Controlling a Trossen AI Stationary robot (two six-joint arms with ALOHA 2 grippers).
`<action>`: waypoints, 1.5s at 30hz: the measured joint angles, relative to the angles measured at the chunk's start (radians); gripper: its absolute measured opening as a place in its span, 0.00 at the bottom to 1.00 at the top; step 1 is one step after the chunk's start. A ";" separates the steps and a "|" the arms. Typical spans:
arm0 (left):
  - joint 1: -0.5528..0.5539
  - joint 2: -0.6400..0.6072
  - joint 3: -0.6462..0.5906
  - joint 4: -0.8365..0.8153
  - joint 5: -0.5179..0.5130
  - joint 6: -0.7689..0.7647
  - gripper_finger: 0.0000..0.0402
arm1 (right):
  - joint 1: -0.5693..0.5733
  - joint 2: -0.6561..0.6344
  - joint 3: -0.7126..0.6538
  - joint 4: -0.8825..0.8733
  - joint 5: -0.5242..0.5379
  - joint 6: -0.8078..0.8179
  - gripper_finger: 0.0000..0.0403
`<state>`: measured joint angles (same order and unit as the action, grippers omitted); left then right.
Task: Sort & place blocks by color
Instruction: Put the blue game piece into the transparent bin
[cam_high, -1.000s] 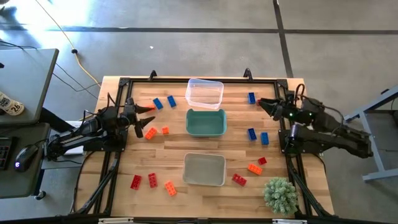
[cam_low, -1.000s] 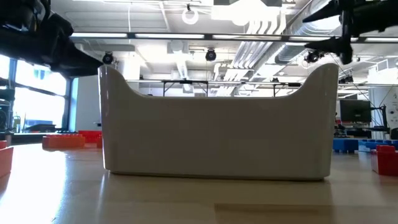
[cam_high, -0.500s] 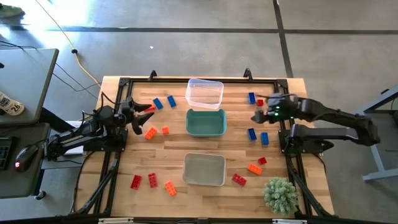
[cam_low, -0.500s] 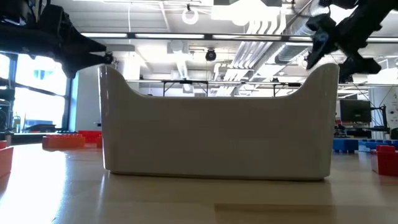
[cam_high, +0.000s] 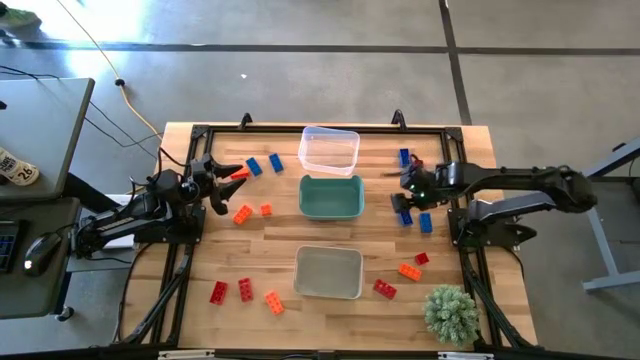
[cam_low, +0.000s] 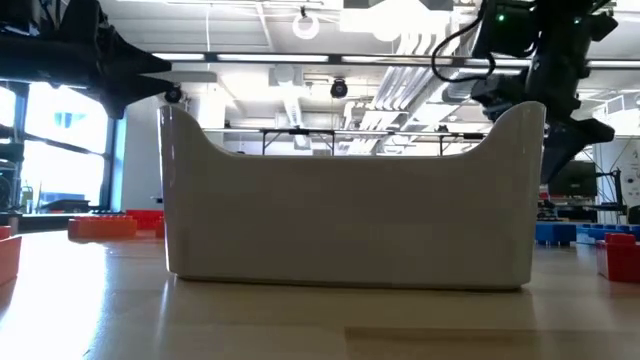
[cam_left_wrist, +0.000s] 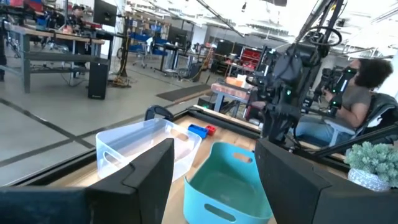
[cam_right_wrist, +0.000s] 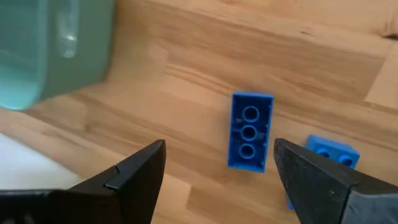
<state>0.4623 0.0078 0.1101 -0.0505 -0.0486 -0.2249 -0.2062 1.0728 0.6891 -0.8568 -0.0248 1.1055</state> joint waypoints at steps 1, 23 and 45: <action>0.000 0.000 0.000 0.000 0.000 0.000 0.53 | 0.012 0.018 0.000 0.001 0.013 0.015 0.71; 0.000 0.000 0.000 0.071 -0.125 -0.046 0.53 | 0.050 0.363 0.000 0.077 0.094 0.084 0.71; 0.000 0.000 0.000 0.071 -0.151 0.108 0.53 | 0.050 0.404 0.094 0.154 0.087 0.066 0.27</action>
<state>0.4622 0.0078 0.1101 0.0204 -0.2000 -0.1173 -0.1558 1.4766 0.7833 -0.7024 0.0622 1.1715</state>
